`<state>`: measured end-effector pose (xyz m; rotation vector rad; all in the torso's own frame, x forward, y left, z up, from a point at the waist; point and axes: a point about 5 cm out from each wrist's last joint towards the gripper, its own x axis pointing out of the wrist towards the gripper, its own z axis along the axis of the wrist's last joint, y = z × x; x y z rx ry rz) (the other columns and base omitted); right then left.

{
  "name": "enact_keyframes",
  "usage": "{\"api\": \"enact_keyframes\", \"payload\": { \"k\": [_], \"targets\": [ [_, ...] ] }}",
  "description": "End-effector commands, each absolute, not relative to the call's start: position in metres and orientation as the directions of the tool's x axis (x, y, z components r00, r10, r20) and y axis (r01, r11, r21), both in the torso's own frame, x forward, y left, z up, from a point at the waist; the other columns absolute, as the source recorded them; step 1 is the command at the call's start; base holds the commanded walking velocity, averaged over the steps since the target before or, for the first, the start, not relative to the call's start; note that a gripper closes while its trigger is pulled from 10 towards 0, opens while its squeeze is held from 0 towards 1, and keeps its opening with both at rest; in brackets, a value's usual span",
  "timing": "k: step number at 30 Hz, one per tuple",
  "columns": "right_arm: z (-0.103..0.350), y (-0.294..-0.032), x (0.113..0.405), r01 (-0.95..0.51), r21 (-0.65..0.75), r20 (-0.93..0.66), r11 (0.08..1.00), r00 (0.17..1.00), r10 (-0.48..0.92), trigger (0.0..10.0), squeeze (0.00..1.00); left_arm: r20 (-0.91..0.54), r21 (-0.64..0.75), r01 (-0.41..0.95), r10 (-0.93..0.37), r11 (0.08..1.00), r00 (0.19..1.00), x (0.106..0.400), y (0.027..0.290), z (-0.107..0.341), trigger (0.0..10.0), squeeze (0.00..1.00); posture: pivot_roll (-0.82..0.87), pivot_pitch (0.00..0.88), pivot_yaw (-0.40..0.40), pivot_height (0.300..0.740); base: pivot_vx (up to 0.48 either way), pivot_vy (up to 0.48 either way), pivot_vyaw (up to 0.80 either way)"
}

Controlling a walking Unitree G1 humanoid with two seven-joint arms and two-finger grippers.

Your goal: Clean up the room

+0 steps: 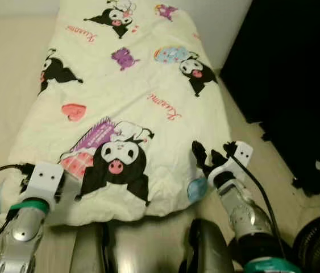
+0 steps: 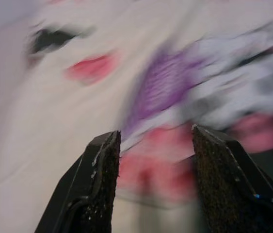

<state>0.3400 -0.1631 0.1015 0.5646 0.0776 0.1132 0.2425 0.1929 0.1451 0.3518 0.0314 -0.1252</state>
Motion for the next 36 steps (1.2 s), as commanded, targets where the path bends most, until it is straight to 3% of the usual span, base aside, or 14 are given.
{"api": "enact_keyframes", "payload": {
  "k": [1, 4, 6, 8, 11, 15, 18, 19, 21, 23, 30, 36],
  "targets": [
    [0.089, -0.172, 0.333, -0.047, 0.545, -0.076, 0.837, 0.992, 0.105, 10.0, 0.0, -0.095, 0.254, 0.268, -0.251, 0.929, 0.963, 0.226, 0.174, 0.149, 10.0, 0.0, 0.13, 0.11, -0.027, 0.561, 0.0, 0.0, 0.0],
    [0.083, -0.177, 0.328, -0.029, 0.541, -0.094, 0.841, 0.991, 0.095, 10.0, 0.0, -0.071, 0.207, 0.351, -0.344, 0.913, 0.936, 0.212, 0.157, 0.159, 10.0, 0.0, 0.13, 0.109, -0.032, 0.561, 0.0, 0.0, 0.0],
    [0.079, -0.179, 0.326, -0.019, 0.537, -0.106, 0.843, 0.99, 0.09, 10.0, 0.0, -0.042, 0.209, 0.341, -0.34, 0.916, 0.939, 0.212, 0.154, 0.162, 10.0, 0.0, 0.15, 0.106, -0.038, 0.561, 0.0, 0.0, 0.0],
    [0.075, -0.174, 0.323, -0.024, 0.521, -0.11, 0.853, 0.989, 0.095, 10.0, 0.0, 0.046, 0.33, 0.16, -0.185, 0.93, 0.982, 0.232, 0.163, 0.157, 10.0, 0.0, 0.14, 0.092, -0.044, 0.561, 0.0, 0.0, 0.0],
    [0.078, -0.163, 0.323, -0.064, 0.474, -0.086, 0.878, 0.989, 0.119, 10.0, 0.0, 0.096, 0.402, 0.059, -0.106, 0.914, 0.99, 0.244, 0.173, 0.152, 10.0, 0.0, 0.14, 0.081, -0.047, 0.561, 0.0, 0.0, 0.0],
    [0.082, -0.154, 0.322, -0.104, 0.439, -0.06, 0.893, 0.988, 0.144, 10.0, 0.0, 0.1, 0.399, 0.007, -0.051, 0.917, 0.994, 0.248, 0.181, 0.15, 10.0, 0.0, 0.13, 0.065, -0.049, 0.561, 0.0, 0.0, 0.0],
    [0.088, -0.144, 0.317, -0.166, 0.37, -0.002, 0.914, 0.984, 0.18, 10.0, 0.0, 0.07, 0.254, -0.086, 0.071, 0.963, 0.995, 0.256, 0.197, 0.152, 10.0, 0.0, 0.13, 0.041, -0.049, 0.561, 0.0, 0.0, 0.0],
    [0.088, -0.144, 0.317, -0.166, 0.37, -0.002, 0.914, 0.984, 0.18, 10.0, 0.0, 0.07, 0.254, -0.086, 0.071, 0.963, 0.995, 0.256, 0.197, 0.152, 10.0, 0.0, 0.13, 0.041, -0.049, 0.561, 0.0, 0.0, 0.0],
    [0.083, -0.145, 0.312, -0.139, 0.288, 0.006, 0.947, 0.99, 0.144, 10.0, 0.0, 0.011, 0.079, -0.102, 0.102, 0.992, 0.995, 0.265, 0.202, 0.152, 10.0, 0.0, 0.12, 0.014, -0.047, 0.571, 0.0, 0.0, 0.0],
    [0.077, -0.148, 0.31, -0.11, 0.264, -0.01, 0.958, 0.993, 0.116, 10.0, 0.0, 0.002, 0.067, -0.086, 0.086, 0.994, 0.996, 0.269, 0.202, 0.151, 10.0, 0.0, 0.13, 0.005, -0.043, 0.576, 0.0, 0.0, 0.0],
    [0.051, -0.155, 0.3, -0.05, 0.205, -0.102, 0.977, 0.992, 0.072, 10.0, 0.0, -0.07, 0.317, -0.049, 0.075, 0.947, 0.995, 0.279, 0.202, 0.121, 10.0, 0.0, 0.12, 0.0, -0.031, 0.605, 0.0, 0.0, 0.0],
    [0.037, -0.158, 0.294, -0.039, 0.175, -0.159, 0.984, 0.985, 0.067, 10.0, 0.0, -0.117, 0.334, -0.048, 0.092, 0.941, 0.989, 0.279, 0.204, 0.098, 10.0, 0.0, 0.12, 0.0, -0.028, 0.62, 0.0, 0.0, 0.0]
  ]
}}
